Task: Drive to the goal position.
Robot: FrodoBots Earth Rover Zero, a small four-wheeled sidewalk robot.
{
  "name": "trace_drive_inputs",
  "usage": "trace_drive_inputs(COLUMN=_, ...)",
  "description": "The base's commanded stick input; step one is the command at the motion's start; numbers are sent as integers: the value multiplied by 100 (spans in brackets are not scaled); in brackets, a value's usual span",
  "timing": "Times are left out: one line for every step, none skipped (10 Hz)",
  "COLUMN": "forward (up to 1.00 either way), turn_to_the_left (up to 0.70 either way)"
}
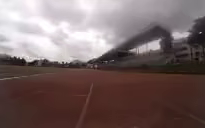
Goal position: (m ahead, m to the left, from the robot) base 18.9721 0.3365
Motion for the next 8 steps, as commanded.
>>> trace_drive_inputs(forward=70, turn_to_the_left=0)
trace_drive_inputs(forward=70, turn_to_the_left=0)
trace_drive_inputs(forward=70, turn_to_the_left=0)
trace_drive_inputs(forward=70, turn_to_the_left=0)
trace_drive_inputs(forward=70, turn_to_the_left=0)
trace_drive_inputs(forward=70, turn_to_the_left=0)
trace_drive_inputs(forward=70, turn_to_the_left=0)
trace_drive_inputs(forward=70, turn_to_the_left=0)
